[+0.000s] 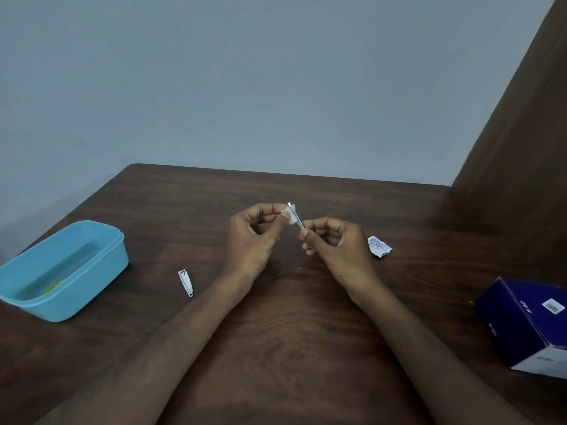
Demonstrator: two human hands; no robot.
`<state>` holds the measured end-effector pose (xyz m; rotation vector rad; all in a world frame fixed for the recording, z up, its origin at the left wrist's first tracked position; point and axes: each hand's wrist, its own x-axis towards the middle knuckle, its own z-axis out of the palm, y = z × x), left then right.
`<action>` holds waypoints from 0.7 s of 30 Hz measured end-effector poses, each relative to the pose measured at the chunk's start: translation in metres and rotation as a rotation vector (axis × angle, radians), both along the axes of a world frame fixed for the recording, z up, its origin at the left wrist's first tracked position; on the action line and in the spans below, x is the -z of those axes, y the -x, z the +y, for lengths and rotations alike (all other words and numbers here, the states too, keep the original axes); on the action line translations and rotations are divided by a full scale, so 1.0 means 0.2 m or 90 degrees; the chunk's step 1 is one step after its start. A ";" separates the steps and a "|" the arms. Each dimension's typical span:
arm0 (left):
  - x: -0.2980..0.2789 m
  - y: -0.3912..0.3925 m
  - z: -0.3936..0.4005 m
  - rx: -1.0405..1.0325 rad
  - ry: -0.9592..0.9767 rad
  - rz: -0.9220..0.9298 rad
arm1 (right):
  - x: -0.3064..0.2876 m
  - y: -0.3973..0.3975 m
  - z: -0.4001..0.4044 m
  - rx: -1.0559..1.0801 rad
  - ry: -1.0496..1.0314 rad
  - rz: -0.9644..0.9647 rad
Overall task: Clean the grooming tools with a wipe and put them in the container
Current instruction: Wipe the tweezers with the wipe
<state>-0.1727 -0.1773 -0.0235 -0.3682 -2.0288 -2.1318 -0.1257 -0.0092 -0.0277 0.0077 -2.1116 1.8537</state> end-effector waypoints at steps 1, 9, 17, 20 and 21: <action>0.00 0.00 0.00 0.005 -0.006 0.005 | 0.00 0.00 0.00 -0.002 -0.004 -0.002; 0.01 -0.02 0.01 0.086 0.076 0.008 | -0.01 0.00 -0.01 0.053 -0.024 0.031; 0.01 -0.01 0.00 0.090 0.055 0.011 | 0.00 -0.01 -0.02 0.052 -0.129 0.036; 0.02 -0.02 0.01 0.107 0.097 0.023 | -0.01 -0.02 -0.01 0.086 -0.153 0.060; 0.02 -0.01 0.01 0.105 0.099 0.022 | -0.02 -0.02 -0.01 0.085 -0.149 0.062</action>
